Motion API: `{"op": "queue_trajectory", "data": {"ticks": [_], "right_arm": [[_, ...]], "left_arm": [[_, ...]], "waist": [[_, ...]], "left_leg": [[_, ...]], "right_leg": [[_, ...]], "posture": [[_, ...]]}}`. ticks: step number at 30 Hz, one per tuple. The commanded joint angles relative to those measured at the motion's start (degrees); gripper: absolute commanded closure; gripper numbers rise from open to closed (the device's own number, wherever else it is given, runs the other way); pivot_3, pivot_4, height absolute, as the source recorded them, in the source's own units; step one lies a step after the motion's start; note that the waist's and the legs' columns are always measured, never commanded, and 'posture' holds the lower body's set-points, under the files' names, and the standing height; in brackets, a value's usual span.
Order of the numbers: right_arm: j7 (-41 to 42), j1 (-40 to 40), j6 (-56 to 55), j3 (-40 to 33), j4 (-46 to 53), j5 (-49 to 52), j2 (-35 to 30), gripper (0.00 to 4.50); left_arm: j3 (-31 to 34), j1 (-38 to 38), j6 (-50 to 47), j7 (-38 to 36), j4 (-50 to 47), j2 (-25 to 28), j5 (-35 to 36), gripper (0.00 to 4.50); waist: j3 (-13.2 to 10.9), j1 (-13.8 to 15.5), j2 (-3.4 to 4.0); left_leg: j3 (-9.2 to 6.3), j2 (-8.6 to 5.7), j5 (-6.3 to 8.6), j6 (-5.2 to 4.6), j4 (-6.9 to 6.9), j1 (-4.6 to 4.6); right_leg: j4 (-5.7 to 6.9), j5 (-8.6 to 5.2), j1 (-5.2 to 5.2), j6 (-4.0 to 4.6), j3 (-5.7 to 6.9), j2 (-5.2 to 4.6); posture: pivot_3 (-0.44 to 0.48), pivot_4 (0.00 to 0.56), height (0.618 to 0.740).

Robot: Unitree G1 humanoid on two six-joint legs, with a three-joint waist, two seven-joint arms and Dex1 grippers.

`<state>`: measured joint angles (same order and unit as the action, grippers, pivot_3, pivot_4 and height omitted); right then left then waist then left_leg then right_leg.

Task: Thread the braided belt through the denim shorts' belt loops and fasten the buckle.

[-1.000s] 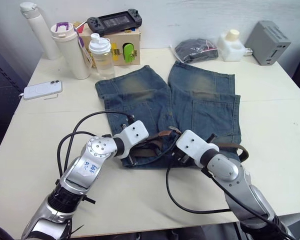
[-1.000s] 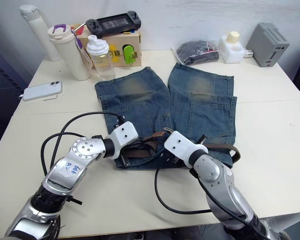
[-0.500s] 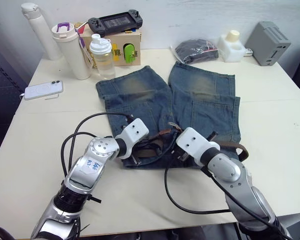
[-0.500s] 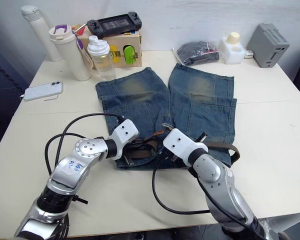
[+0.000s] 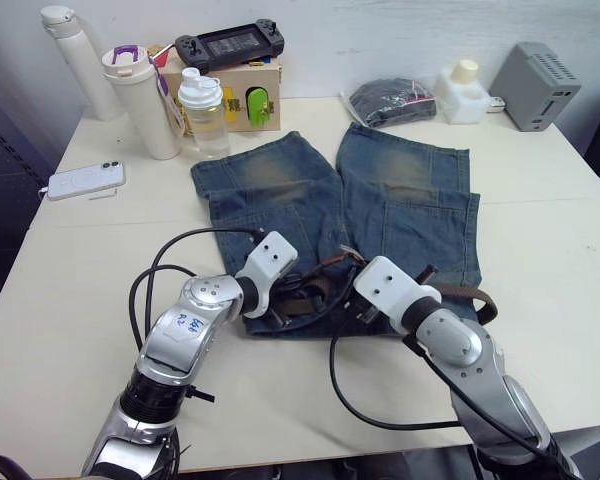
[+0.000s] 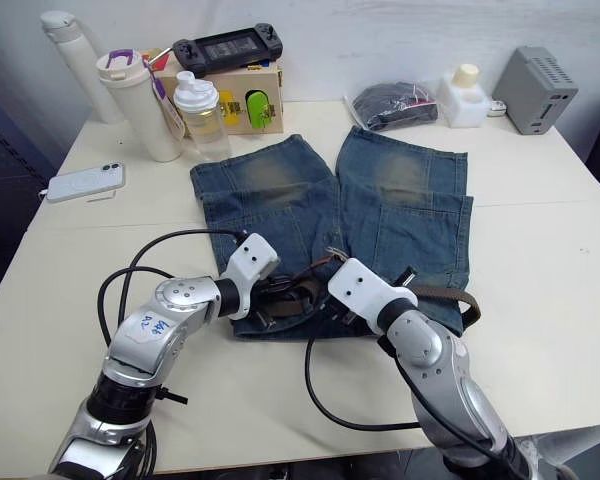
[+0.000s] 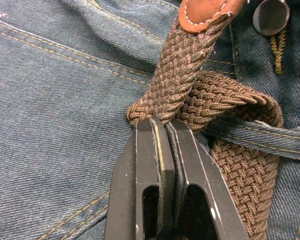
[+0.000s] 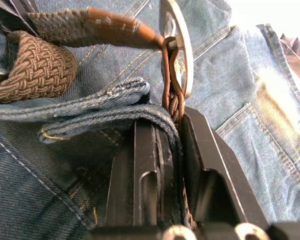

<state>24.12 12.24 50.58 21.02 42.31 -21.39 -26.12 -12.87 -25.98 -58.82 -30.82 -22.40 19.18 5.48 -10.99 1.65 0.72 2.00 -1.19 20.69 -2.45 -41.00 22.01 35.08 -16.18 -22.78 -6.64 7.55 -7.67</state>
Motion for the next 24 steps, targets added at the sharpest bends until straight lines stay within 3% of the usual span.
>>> {"op": "queue_trajectory", "data": {"ticks": [1,13,24], "right_arm": [[-1.2,0.2,0.4,-1.3,1.4,-0.7,0.8,4.49],[0.3,-0.8,-0.4,4.1,-0.1,-2.7,-1.2,4.49],[-0.9,-0.2,0.9,1.0,-2.4,-3.3,1.0,4.49]], "left_arm": [[-1.8,1.2,-0.9,-0.5,-1.9,-0.1,2.2,4.5],[2.4,-0.7,-6.3,1.5,-1.9,-5.8,7.0,4.5],[2.5,0.6,-8.3,1.6,-4.4,-3.9,9.1,4.5]], "waist": [[0.0,0.0,0.0],[0.0,0.0,0.0],[0.0,-0.2,-0.01]], "left_leg": [[0.0,0.0,0.0,0.0,0.0,0.0],[-0.01,0.0,0.0,0.0,0.0,0.0],[0.0,0.02,0.01,0.01,0.02,-0.01]], "right_leg": [[0.0,0.0,0.0,0.0,0.0,0.0],[0.0,0.0,0.0,0.0,0.01,0.01],[-0.02,0.0,0.0,0.0,-0.01,0.02]], "posture": [[0.0,0.15,0.69],[0.0,0.15,0.69],[0.0,0.15,0.69]]}}
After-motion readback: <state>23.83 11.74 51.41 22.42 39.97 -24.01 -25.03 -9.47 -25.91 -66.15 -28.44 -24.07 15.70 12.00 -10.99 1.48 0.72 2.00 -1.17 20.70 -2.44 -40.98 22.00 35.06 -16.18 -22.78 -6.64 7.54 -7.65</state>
